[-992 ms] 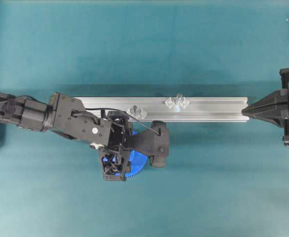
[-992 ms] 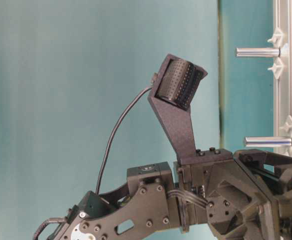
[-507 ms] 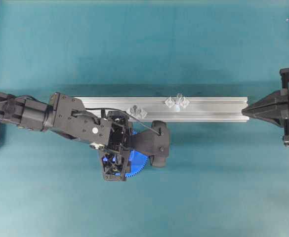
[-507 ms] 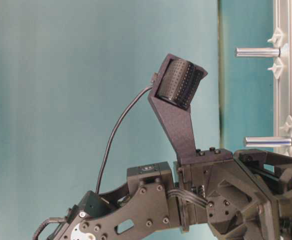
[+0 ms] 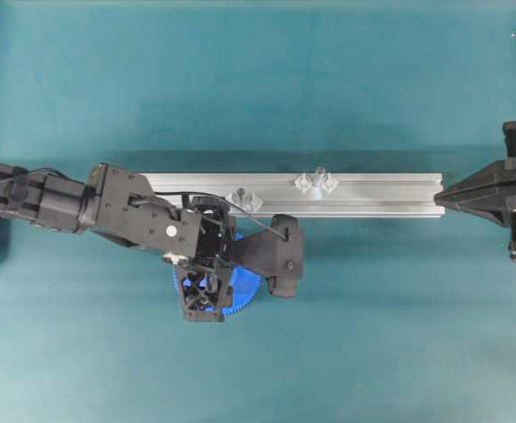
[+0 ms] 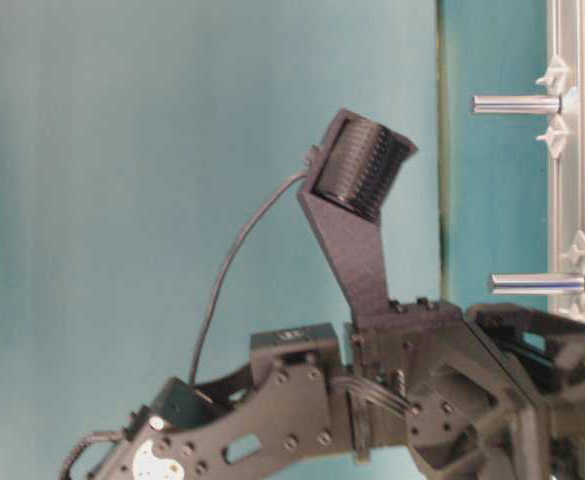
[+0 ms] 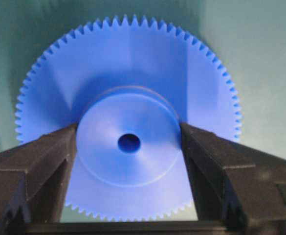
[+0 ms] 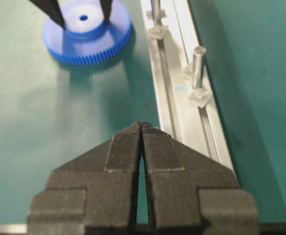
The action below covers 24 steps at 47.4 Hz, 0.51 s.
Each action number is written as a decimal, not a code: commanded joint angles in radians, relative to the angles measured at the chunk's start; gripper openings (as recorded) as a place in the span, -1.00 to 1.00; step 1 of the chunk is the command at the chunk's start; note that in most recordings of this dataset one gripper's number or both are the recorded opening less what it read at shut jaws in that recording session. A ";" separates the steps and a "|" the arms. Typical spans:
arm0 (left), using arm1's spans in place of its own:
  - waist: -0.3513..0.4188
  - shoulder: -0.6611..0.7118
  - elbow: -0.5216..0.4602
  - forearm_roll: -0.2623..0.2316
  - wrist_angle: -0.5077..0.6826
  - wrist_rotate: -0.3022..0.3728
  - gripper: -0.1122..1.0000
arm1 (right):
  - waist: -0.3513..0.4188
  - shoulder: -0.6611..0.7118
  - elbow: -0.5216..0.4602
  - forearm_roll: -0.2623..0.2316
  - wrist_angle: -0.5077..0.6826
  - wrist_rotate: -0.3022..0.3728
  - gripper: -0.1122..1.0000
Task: Find the location of the shaft and insert the large gear.
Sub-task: 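Lift the blue gear and swing it up toward the rail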
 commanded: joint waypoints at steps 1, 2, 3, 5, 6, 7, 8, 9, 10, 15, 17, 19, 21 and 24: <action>0.000 -0.051 -0.040 0.003 0.012 0.000 0.47 | 0.000 0.006 -0.011 0.003 -0.005 0.009 -0.76; 0.000 -0.051 -0.044 0.003 0.015 0.000 0.47 | -0.002 0.006 -0.011 0.003 -0.005 0.009 -0.76; 0.002 -0.051 -0.051 0.003 0.021 0.000 0.47 | 0.000 0.006 -0.011 0.002 -0.005 0.011 -0.76; 0.000 -0.052 -0.061 0.003 0.028 0.002 0.47 | 0.000 0.005 -0.011 0.002 -0.003 0.009 -0.76; 0.000 -0.052 -0.066 0.005 0.032 0.002 0.47 | 0.000 0.005 -0.011 0.003 -0.005 0.011 -0.76; 0.000 -0.054 -0.072 0.005 0.035 0.003 0.47 | -0.002 0.005 -0.011 0.003 -0.005 0.011 -0.76; 0.000 -0.054 -0.078 0.005 0.038 0.003 0.47 | 0.000 0.006 -0.011 0.003 -0.005 0.011 -0.76; 0.002 -0.054 -0.084 0.005 0.041 0.005 0.47 | 0.000 0.006 -0.011 0.003 -0.005 0.011 -0.76; 0.000 -0.054 -0.091 0.005 0.046 0.005 0.47 | -0.002 0.005 -0.011 0.003 -0.005 0.011 -0.76; 0.000 -0.054 -0.121 0.008 0.071 0.006 0.47 | 0.000 0.005 -0.011 0.002 -0.003 0.009 -0.76; 0.002 -0.054 -0.138 0.008 0.087 0.009 0.47 | 0.000 0.006 -0.009 0.002 -0.005 0.011 -0.76; 0.002 -0.055 -0.155 0.008 0.101 0.015 0.47 | -0.002 0.005 -0.008 0.003 -0.003 0.011 -0.76; 0.002 -0.055 -0.172 0.008 0.114 0.025 0.47 | 0.000 0.005 -0.008 0.003 -0.005 0.011 -0.76; 0.003 -0.055 -0.198 0.008 0.137 0.040 0.47 | 0.000 0.005 -0.009 0.003 -0.005 0.011 -0.76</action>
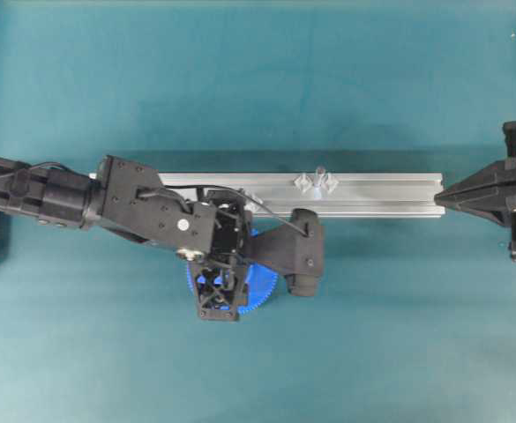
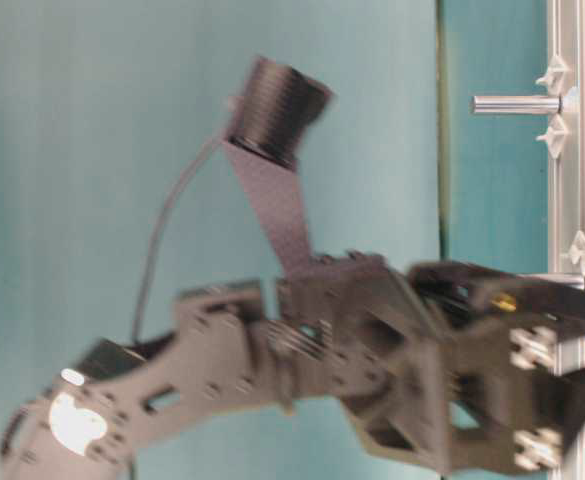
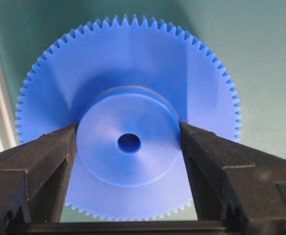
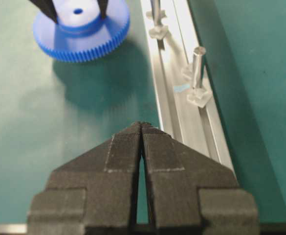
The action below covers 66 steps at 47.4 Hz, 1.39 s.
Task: Find the location of the shaft and insert the large gear.
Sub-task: 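Lift the blue gear and swing it up toward the rail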
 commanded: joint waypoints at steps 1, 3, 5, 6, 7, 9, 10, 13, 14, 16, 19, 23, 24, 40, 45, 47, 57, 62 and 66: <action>0.003 -0.055 -0.064 0.003 0.025 0.017 0.47 | -0.002 0.006 -0.011 0.002 -0.006 0.011 -0.76; 0.006 -0.055 -0.081 0.003 0.038 0.026 0.47 | -0.003 0.006 -0.011 0.002 -0.006 0.011 -0.76; 0.009 -0.055 -0.098 0.003 0.054 0.035 0.47 | -0.002 0.008 -0.011 0.002 -0.005 0.009 -0.76; 0.012 -0.055 -0.107 0.003 0.060 0.038 0.47 | -0.003 0.006 -0.011 0.003 -0.006 0.011 -0.76; 0.014 -0.055 -0.115 0.003 0.066 0.043 0.47 | -0.002 0.006 -0.011 0.002 -0.006 0.011 -0.76; 0.023 -0.054 -0.140 0.003 0.077 0.052 0.47 | -0.002 0.006 -0.009 0.003 -0.006 0.011 -0.76; 0.028 -0.052 -0.149 0.003 0.083 0.055 0.47 | -0.002 0.006 -0.009 0.002 -0.006 0.011 -0.76; 0.040 -0.051 -0.179 0.003 0.097 0.064 0.47 | -0.002 0.006 -0.006 0.003 -0.006 0.011 -0.76; 0.043 -0.049 -0.187 0.003 0.101 0.067 0.47 | -0.002 0.006 -0.006 0.002 -0.006 0.011 -0.76; 0.051 -0.049 -0.206 0.003 0.109 0.074 0.47 | -0.003 0.006 -0.006 0.003 -0.006 0.011 -0.76; 0.060 -0.049 -0.225 0.003 0.121 0.087 0.47 | -0.002 0.006 -0.008 0.003 -0.006 0.011 -0.76; 0.072 -0.048 -0.250 0.003 0.138 0.106 0.47 | -0.002 0.005 -0.006 0.002 -0.006 0.011 -0.76; 0.075 -0.048 -0.255 0.003 0.141 0.110 0.47 | -0.003 0.005 -0.006 0.003 -0.006 0.011 -0.76; 0.100 -0.038 -0.307 0.003 0.201 0.181 0.47 | -0.003 -0.017 -0.002 0.003 -0.003 0.011 -0.76; 0.104 -0.021 -0.330 0.003 0.204 0.218 0.47 | -0.002 -0.017 0.002 0.003 0.008 0.011 -0.76; 0.106 -0.014 -0.344 0.003 0.206 0.230 0.47 | -0.002 -0.018 0.003 0.002 0.014 0.011 -0.76; 0.129 0.035 -0.425 0.003 0.236 0.249 0.47 | -0.002 -0.018 0.005 0.002 0.018 0.040 -0.76; 0.137 0.058 -0.460 0.003 0.262 0.252 0.47 | -0.002 -0.018 0.006 0.000 0.018 0.055 -0.76; 0.143 0.072 -0.485 0.003 0.276 0.259 0.47 | -0.003 -0.021 0.006 -0.003 0.018 0.057 -0.76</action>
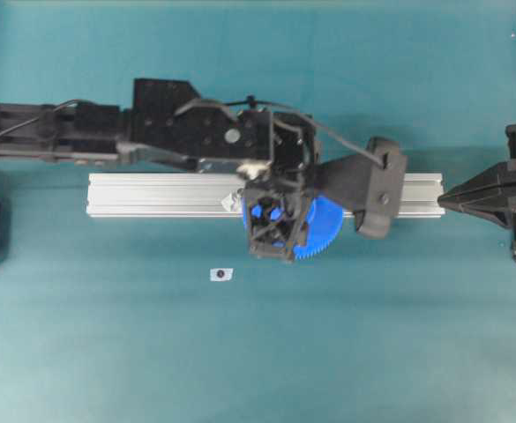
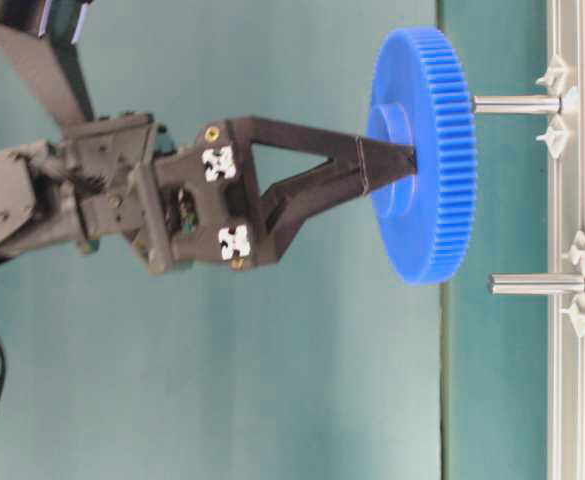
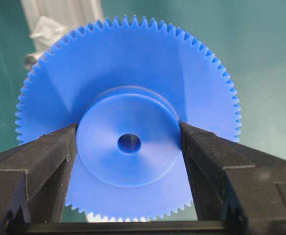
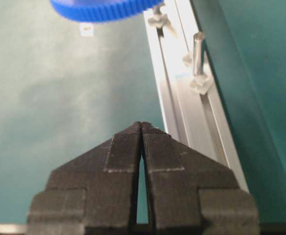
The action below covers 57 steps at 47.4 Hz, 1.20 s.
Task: Find the location of the shaft and insert the large gear.
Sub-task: 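Lift the blue gear and swing it up toward the rail, then carry the gear over the right shaft, hub facing the shaft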
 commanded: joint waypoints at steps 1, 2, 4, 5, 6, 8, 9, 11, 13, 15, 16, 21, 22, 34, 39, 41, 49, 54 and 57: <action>0.005 -0.015 -0.057 0.003 0.008 0.009 0.47 | 0.000 0.003 -0.011 -0.003 -0.005 0.009 -0.76; 0.006 -0.011 -0.060 0.006 0.011 0.012 0.47 | 0.000 0.002 -0.011 -0.005 -0.005 0.009 -0.76; 0.008 -0.006 -0.069 0.003 0.009 0.018 0.47 | 0.000 -0.002 -0.011 -0.005 -0.005 0.009 -0.76; 0.009 -0.005 -0.072 0.003 0.009 0.023 0.47 | 0.000 -0.002 -0.011 -0.005 -0.005 0.009 -0.76; 0.009 -0.002 -0.075 0.003 0.009 0.026 0.47 | 0.000 -0.005 -0.011 -0.005 -0.005 0.009 -0.76; 0.011 0.003 -0.081 0.003 0.009 0.031 0.47 | -0.002 -0.006 -0.011 -0.005 -0.005 0.009 -0.76; 0.012 0.006 -0.084 0.003 0.009 0.034 0.47 | 0.000 -0.008 -0.011 -0.005 -0.005 0.009 -0.76; 0.014 0.011 -0.091 0.003 0.009 0.037 0.47 | 0.000 -0.011 -0.011 -0.005 -0.005 0.009 -0.76; 0.018 0.015 -0.097 0.006 0.009 0.037 0.47 | 0.000 -0.012 -0.011 -0.005 -0.005 0.009 -0.76; 0.021 0.021 -0.103 0.003 0.009 0.038 0.47 | -0.002 -0.012 -0.011 -0.005 -0.005 0.009 -0.76; 0.023 0.026 -0.109 0.003 0.009 0.038 0.47 | 0.000 -0.014 -0.011 -0.005 -0.005 0.009 -0.76; 0.035 0.040 -0.127 0.003 0.009 0.040 0.47 | 0.000 -0.014 -0.009 -0.005 -0.005 0.009 -0.76; 0.037 0.044 -0.132 0.003 0.009 0.041 0.47 | -0.002 -0.014 -0.011 -0.006 -0.005 0.009 -0.76; 0.054 0.094 -0.192 0.003 0.017 0.074 0.47 | -0.002 -0.014 -0.009 -0.005 -0.005 0.011 -0.76; 0.060 0.121 -0.225 0.003 0.041 0.075 0.47 | -0.002 -0.014 -0.009 -0.005 -0.005 0.011 -0.76; 0.063 0.132 -0.239 0.003 0.052 0.075 0.47 | -0.002 -0.014 -0.011 -0.005 -0.005 0.011 -0.76; 0.074 0.167 -0.293 0.003 0.084 0.077 0.47 | 0.000 -0.014 -0.011 -0.006 -0.005 0.012 -0.76; 0.083 0.179 -0.316 0.003 0.095 0.077 0.47 | 0.000 -0.014 -0.011 -0.006 -0.003 0.012 -0.76; 0.087 0.186 -0.322 0.006 0.098 0.077 0.47 | -0.002 -0.014 -0.011 -0.005 -0.002 0.012 -0.76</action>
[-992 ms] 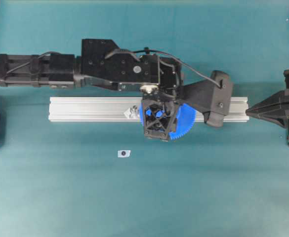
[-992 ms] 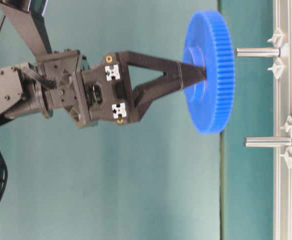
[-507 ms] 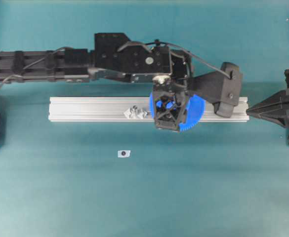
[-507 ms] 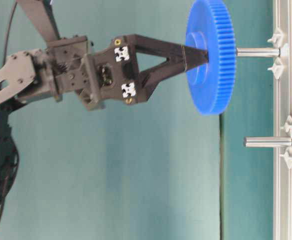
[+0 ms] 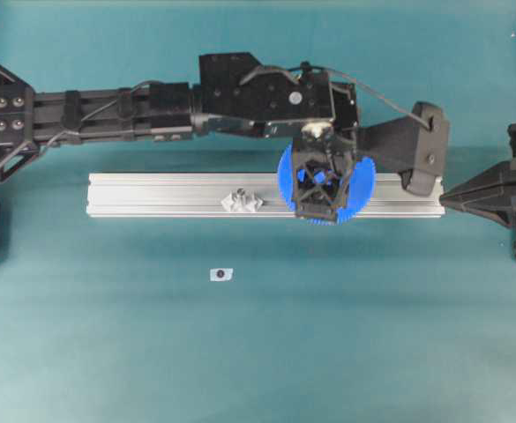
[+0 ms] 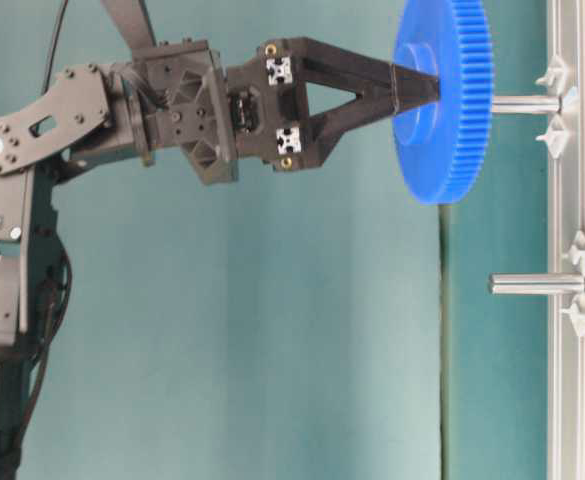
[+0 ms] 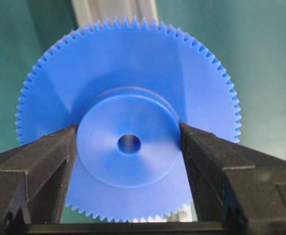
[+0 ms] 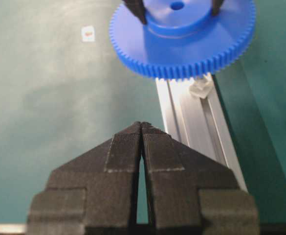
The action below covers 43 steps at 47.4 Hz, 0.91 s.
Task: Find the location of the shaft and insert the large gear.
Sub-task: 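Carry the gear over the right shaft, hub facing the shaft, then align the gear's bore with the tip of the right shaft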
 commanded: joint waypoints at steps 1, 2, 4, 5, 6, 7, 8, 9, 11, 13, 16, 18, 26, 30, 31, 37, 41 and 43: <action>0.011 -0.023 -0.041 0.002 0.000 0.002 0.47 | -0.002 0.005 -0.009 0.000 -0.005 0.009 -0.76; 0.012 -0.023 -0.040 0.002 0.002 0.002 0.47 | -0.002 0.005 -0.011 0.000 -0.005 0.009 -0.76; 0.014 -0.023 -0.038 0.002 0.002 0.002 0.47 | 0.000 0.005 -0.009 -0.002 -0.005 0.011 -0.76; 0.015 -0.023 -0.038 0.002 0.003 0.002 0.47 | -0.002 0.003 -0.009 0.000 -0.005 0.011 -0.76; 0.017 -0.023 -0.037 0.002 0.005 0.002 0.47 | 0.000 0.003 -0.011 0.000 -0.005 0.011 -0.76; 0.015 -0.023 -0.037 0.002 0.006 0.002 0.47 | 0.000 0.003 -0.011 0.000 -0.003 0.011 -0.76; 0.017 -0.023 -0.037 0.002 0.008 0.002 0.47 | 0.000 0.003 -0.009 0.000 -0.005 0.011 -0.76; 0.018 -0.023 -0.037 0.002 0.009 0.002 0.47 | 0.000 0.003 -0.011 0.000 -0.003 0.011 -0.76; 0.020 -0.023 -0.037 0.002 0.009 0.002 0.47 | 0.000 0.003 -0.009 0.000 -0.005 0.011 -0.76; 0.021 -0.023 -0.037 0.002 0.009 0.002 0.47 | 0.000 0.003 -0.011 0.000 -0.003 0.011 -0.76; 0.026 -0.023 -0.037 0.002 0.009 0.002 0.47 | -0.002 0.003 -0.011 0.000 -0.005 0.011 -0.76; 0.028 -0.023 -0.038 0.002 0.009 0.002 0.47 | 0.000 0.003 -0.011 0.000 -0.005 0.011 -0.76; 0.028 -0.023 -0.038 0.002 0.009 0.002 0.47 | 0.000 0.003 -0.011 0.000 -0.003 0.011 -0.76; 0.028 -0.020 -0.038 0.002 0.011 0.002 0.47 | 0.000 0.003 -0.009 0.000 -0.005 0.011 -0.76; 0.028 -0.020 -0.038 0.002 0.009 0.002 0.47 | -0.002 0.003 -0.009 -0.002 -0.005 0.011 -0.76; 0.028 -0.021 -0.038 0.002 0.011 0.002 0.47 | 0.000 0.003 -0.009 0.000 -0.005 0.011 -0.76; 0.028 -0.021 -0.038 0.002 0.009 0.002 0.47 | 0.000 0.003 -0.008 0.000 -0.005 0.011 -0.76; 0.028 -0.020 -0.038 0.002 0.011 0.002 0.47 | -0.002 0.003 -0.008 0.000 -0.005 0.011 -0.76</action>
